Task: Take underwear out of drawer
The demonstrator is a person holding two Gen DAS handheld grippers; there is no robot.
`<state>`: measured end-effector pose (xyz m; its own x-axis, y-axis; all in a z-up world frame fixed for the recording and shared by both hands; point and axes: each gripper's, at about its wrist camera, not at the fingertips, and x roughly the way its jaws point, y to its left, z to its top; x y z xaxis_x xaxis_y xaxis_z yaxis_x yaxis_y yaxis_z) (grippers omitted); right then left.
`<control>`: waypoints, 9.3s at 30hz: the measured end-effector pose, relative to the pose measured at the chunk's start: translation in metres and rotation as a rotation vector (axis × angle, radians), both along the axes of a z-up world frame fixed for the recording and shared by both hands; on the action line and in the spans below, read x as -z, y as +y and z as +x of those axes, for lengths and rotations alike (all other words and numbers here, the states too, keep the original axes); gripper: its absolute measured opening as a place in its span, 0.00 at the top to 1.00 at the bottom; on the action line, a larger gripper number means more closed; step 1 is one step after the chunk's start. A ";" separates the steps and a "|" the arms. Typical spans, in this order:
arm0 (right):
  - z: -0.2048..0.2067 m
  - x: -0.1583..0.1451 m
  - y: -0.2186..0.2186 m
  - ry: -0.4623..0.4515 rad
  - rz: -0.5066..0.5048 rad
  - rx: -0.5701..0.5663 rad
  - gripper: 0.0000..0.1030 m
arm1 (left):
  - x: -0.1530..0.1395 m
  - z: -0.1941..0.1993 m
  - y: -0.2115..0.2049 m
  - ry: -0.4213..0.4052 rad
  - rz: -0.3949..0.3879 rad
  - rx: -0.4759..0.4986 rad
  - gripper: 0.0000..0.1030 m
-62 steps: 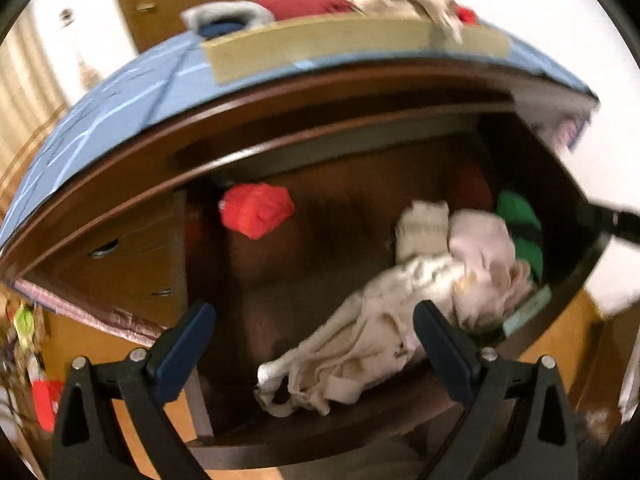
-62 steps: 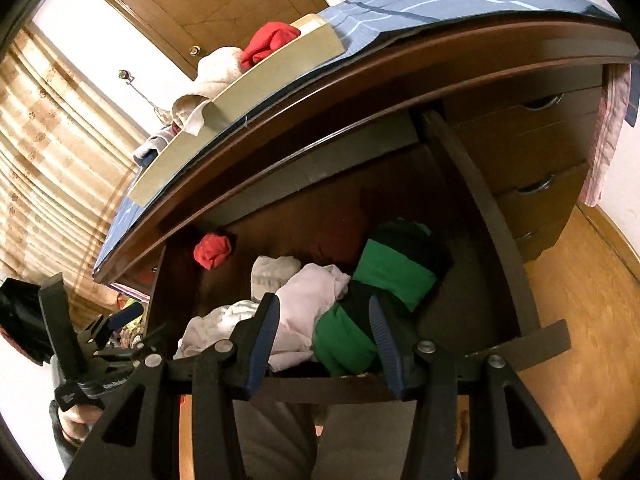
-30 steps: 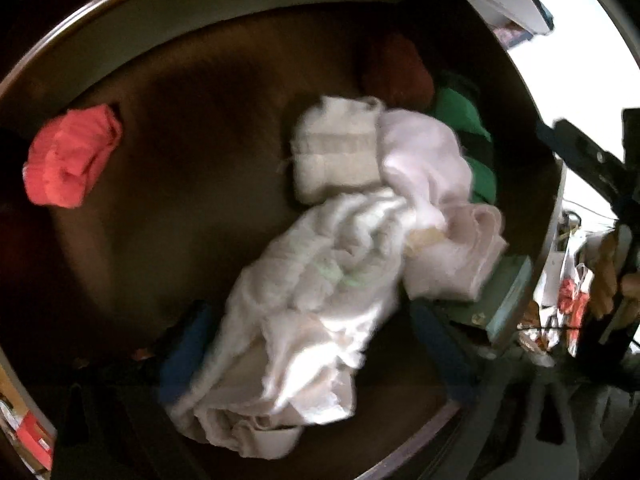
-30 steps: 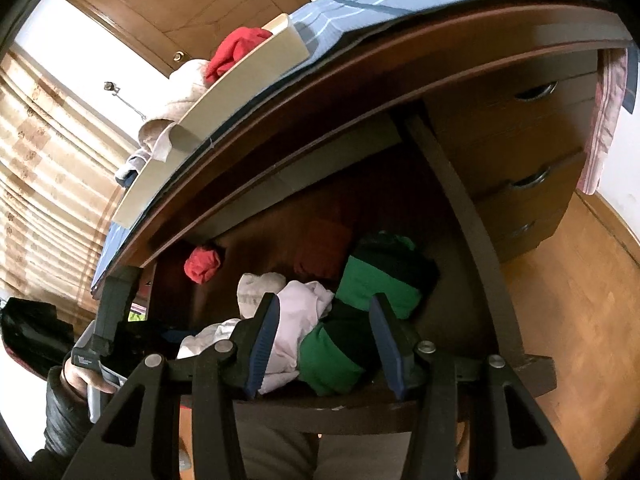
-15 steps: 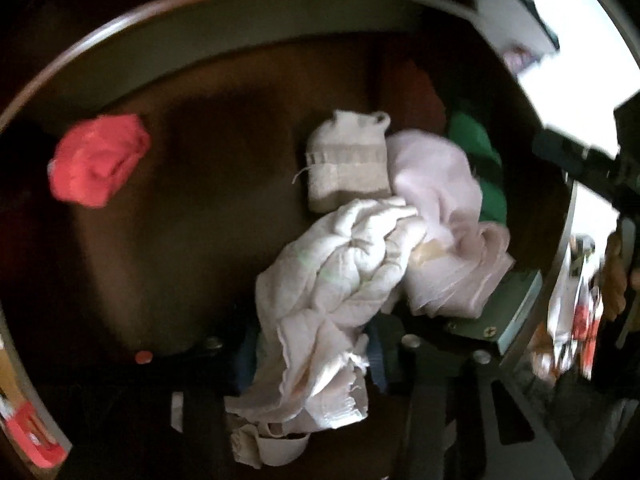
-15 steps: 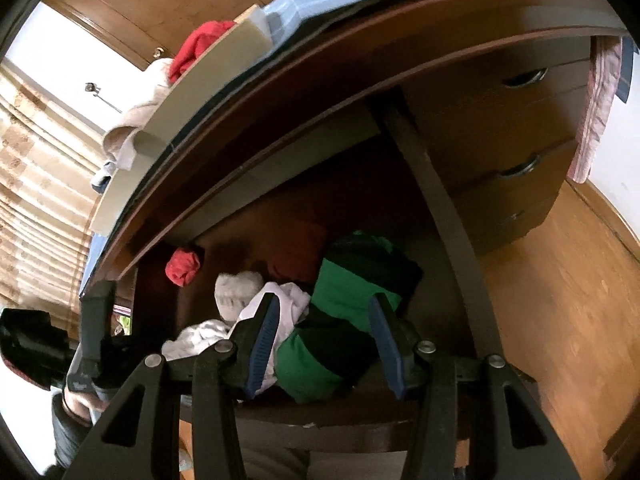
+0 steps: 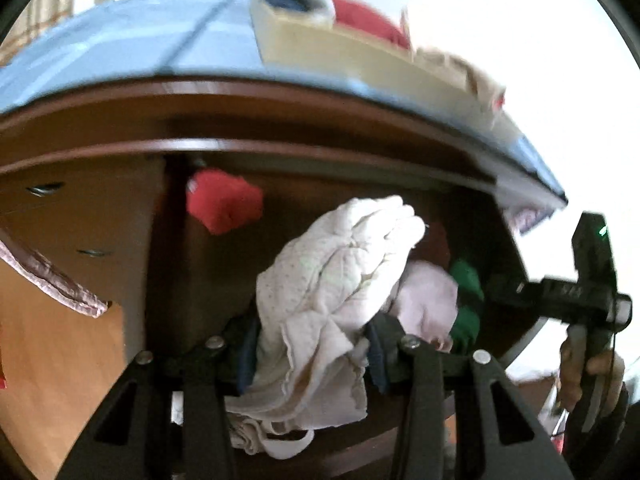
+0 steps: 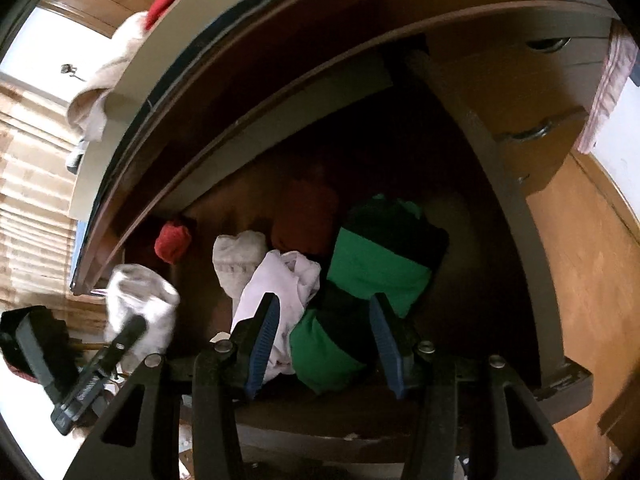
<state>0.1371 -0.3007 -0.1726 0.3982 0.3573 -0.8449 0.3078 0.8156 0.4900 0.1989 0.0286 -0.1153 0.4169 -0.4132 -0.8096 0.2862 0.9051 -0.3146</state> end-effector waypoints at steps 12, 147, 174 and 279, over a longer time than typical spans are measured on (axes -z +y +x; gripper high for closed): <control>0.028 0.038 0.011 0.247 -0.074 -0.060 0.52 | -0.026 -0.011 0.022 -0.080 -0.040 -0.025 0.58; 0.215 -0.180 0.034 -0.559 -0.577 -0.374 0.66 | -0.119 0.190 -0.097 -0.308 -0.026 -0.383 0.58; 0.193 -0.184 0.036 -0.655 -0.482 -0.384 0.40 | -0.132 0.177 -0.101 -0.345 0.095 -0.336 0.00; -0.040 -0.034 0.053 -0.320 -0.185 -0.161 0.38 | 0.000 -0.055 -0.001 -0.218 0.367 -0.153 0.00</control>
